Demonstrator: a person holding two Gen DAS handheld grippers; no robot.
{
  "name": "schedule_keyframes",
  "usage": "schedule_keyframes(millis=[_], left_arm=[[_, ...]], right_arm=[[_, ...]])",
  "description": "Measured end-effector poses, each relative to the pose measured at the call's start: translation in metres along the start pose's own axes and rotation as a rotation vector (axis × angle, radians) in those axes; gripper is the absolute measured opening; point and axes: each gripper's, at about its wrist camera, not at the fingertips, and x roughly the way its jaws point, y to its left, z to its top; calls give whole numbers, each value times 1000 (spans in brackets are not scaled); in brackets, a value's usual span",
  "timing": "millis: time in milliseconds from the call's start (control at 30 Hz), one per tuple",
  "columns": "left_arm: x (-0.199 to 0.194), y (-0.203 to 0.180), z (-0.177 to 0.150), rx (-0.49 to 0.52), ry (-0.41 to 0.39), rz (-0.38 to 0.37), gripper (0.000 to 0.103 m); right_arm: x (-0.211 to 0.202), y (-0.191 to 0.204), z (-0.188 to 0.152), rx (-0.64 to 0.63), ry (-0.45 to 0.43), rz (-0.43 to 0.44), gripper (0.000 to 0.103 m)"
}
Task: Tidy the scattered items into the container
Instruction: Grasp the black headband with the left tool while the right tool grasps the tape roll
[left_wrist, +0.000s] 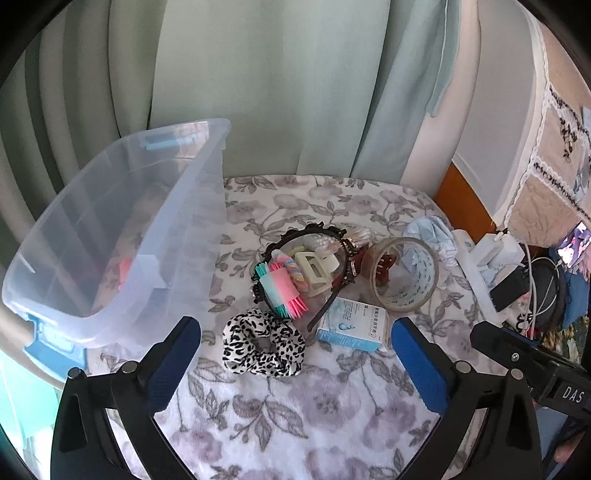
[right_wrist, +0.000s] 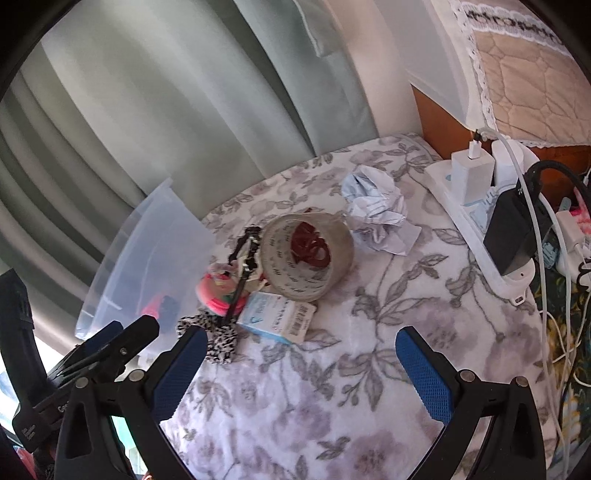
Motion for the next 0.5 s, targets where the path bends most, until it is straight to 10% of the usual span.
schedule_keyframes(millis=[500], left_arm=[[56, -17, 11, 94, 84, 49, 103]], right_arm=[[51, -26, 24, 19, 71, -21, 103]])
